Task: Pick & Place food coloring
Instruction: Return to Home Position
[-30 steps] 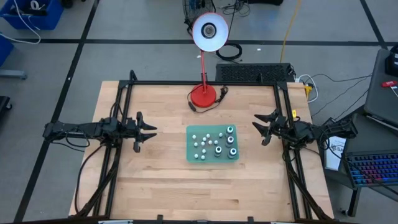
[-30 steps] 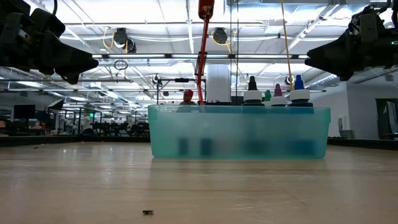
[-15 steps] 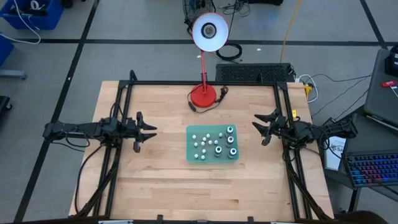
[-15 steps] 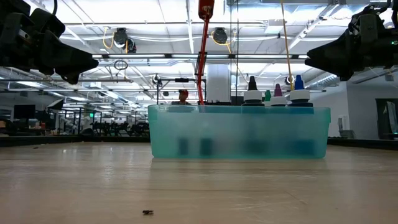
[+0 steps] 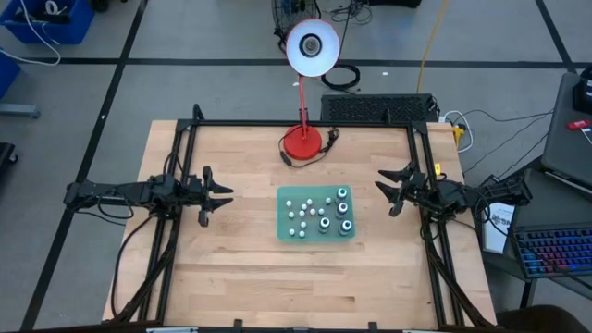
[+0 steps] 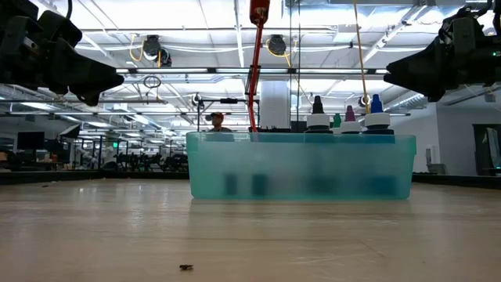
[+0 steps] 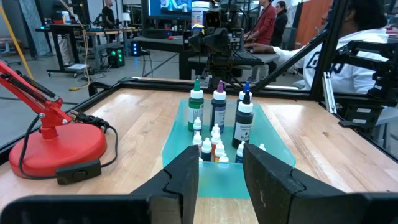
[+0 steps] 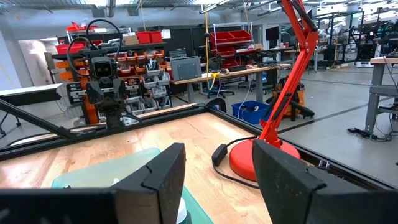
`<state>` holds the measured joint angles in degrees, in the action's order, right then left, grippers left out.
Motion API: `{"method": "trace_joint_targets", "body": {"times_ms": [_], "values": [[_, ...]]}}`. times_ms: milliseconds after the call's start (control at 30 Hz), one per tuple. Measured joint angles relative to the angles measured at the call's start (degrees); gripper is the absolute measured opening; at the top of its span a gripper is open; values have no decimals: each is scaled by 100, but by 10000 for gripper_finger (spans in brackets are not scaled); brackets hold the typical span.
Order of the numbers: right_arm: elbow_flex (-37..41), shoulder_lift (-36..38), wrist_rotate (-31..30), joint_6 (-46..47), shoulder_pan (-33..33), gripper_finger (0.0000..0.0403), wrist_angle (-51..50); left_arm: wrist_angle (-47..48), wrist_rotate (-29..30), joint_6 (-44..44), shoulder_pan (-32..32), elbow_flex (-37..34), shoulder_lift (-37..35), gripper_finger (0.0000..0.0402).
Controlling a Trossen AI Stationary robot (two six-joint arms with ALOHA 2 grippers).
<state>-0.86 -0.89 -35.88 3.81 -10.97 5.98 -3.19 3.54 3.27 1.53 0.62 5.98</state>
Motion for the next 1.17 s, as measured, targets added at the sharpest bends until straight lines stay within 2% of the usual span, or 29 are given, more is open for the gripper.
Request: {"method": "trace_joint_targets", "body": {"times_ms": [1167], "values": [[0, 0, 0, 2, 1, 174, -2, -1, 1, 1, 1, 0, 0, 127]]}}
